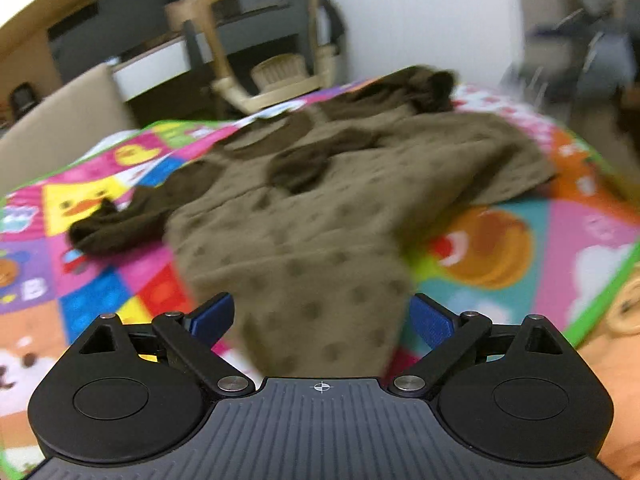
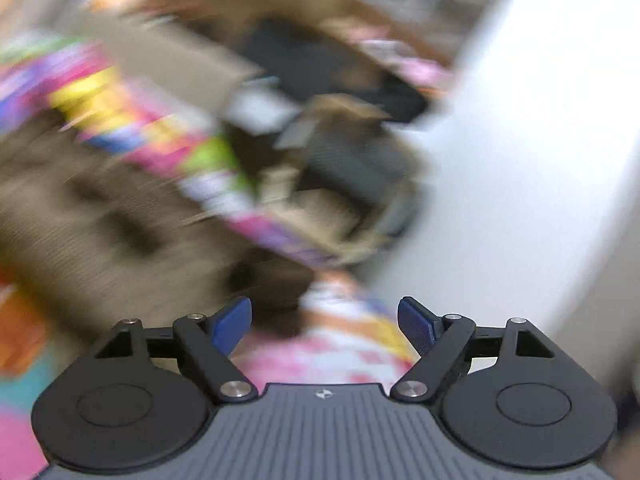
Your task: Fold clothes
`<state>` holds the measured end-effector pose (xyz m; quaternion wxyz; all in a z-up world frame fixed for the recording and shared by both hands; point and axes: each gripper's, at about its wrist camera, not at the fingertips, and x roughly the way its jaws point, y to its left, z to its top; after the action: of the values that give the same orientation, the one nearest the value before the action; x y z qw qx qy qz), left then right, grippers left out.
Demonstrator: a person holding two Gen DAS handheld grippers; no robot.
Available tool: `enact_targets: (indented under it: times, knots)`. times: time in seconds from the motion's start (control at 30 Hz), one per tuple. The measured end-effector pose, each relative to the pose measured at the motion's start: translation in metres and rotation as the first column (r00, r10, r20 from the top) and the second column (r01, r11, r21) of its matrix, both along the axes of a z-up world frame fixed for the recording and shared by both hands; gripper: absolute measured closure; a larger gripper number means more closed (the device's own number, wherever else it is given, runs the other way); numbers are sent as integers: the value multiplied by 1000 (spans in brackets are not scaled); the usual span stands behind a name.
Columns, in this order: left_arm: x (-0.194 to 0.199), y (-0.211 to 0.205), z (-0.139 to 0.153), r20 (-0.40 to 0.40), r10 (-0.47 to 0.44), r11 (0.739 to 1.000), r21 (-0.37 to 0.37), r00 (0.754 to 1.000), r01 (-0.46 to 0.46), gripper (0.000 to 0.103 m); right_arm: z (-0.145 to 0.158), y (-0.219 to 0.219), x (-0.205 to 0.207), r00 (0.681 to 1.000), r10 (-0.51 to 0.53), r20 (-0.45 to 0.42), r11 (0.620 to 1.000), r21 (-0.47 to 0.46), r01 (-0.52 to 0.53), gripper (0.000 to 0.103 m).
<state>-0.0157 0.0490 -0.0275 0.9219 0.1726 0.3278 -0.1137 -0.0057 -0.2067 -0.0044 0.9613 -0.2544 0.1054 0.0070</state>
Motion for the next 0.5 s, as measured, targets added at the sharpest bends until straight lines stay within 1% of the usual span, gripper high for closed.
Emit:
enact_targets:
  times: [0.07, 0.1, 0.13, 0.17, 0.2, 0.27, 0.33, 0.4, 0.43, 0.47, 0.5]
  knots:
    - [3, 12, 1, 22, 63, 998, 31, 998, -63, 5, 11, -15, -7, 999, 40, -24, 997, 63, -38, 22]
    - [5, 18, 2, 36, 94, 994, 47, 995, -96, 5, 16, -22, -10, 998, 61, -35, 994, 94, -57, 20]
    - [7, 25, 5, 69, 131, 989, 62, 989, -135, 5, 20, -28, -14, 995, 89, -51, 989, 122, -83, 16]
    - [9, 32, 9, 101, 170, 982, 68, 980, -177, 4, 16, -22, -21, 982, 165, -95, 980, 127, -152, 15]
    - [12, 39, 14, 127, 210, 974, 60, 969, -219, 4, 11, -15, -28, 962, 235, -139, 967, 131, -217, 14]
    - [18, 52, 23, 178, 291, 952, 43, 940, -303, 4, -5, 7, -33, 920, 325, -220, 945, 102, -310, 14]
    - [24, 61, 31, 217, 343, 933, 31, 914, -358, 4, -21, 29, -37, 865, 402, -301, 914, 79, -397, 14]
    - [27, 68, 42, 231, 367, 926, 6, 901, -378, 4, -39, 47, -29, 824, 423, -376, 898, 50, -438, 14]
    - [27, 70, 46, 232, 370, 926, -11, 900, -378, 4, -47, 54, -25, 806, 431, -406, 889, 36, -457, 16]
    - [25, 70, 47, 229, 363, 929, -18, 903, -369, 4, -51, 54, -21, 812, 431, -394, 887, 18, -462, 16]
    - [24, 71, 49, 226, 356, 933, -26, 907, -360, 4, -49, 54, -19, 840, 398, -370, 900, -21, -436, 29]
